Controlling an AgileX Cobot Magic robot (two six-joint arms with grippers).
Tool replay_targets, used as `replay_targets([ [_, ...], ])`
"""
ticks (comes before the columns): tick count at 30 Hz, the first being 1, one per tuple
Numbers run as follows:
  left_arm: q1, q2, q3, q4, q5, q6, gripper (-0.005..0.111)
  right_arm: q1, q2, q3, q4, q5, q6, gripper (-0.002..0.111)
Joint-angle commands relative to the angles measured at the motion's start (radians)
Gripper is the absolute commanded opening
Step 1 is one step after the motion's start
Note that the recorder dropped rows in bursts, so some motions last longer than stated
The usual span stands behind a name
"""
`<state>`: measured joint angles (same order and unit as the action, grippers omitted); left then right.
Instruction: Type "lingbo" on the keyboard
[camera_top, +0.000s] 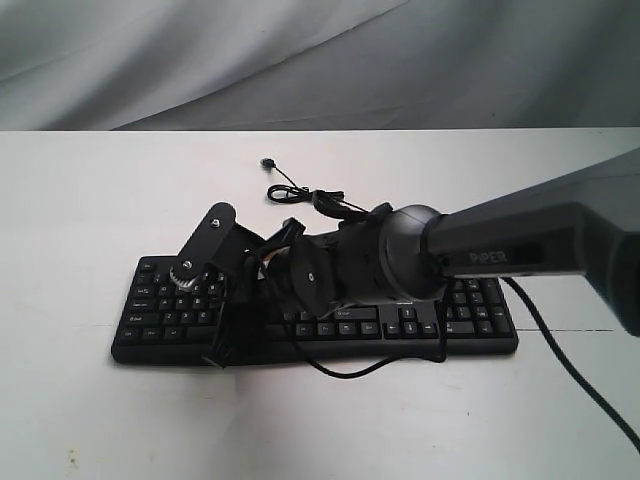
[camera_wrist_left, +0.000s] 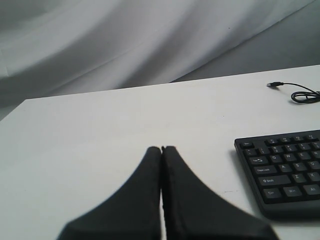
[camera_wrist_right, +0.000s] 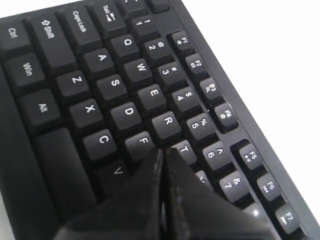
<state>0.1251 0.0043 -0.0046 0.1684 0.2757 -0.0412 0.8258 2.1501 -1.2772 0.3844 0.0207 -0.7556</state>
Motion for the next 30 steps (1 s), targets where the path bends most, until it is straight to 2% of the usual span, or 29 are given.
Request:
replay_targets([
  [1, -0.007, -0.004, 0.005, -0.002, -0.010, -0.004, 0.000, -0.001, -0.044, 0.002, -0.026, 0.021, 0.006, 0.000],
  [12, -0.007, -0.004, 0.005, -0.002, -0.010, -0.004, 0.000, -0.001, -0.098, 0.085, -0.026, 0.022, 0.009, 0.000],
  [30, -0.007, -0.004, 0.005, -0.002, -0.010, -0.004, 0.000, 0.028, -0.061, 0.083, -0.019, -0.021, 0.009, 0.000],
])
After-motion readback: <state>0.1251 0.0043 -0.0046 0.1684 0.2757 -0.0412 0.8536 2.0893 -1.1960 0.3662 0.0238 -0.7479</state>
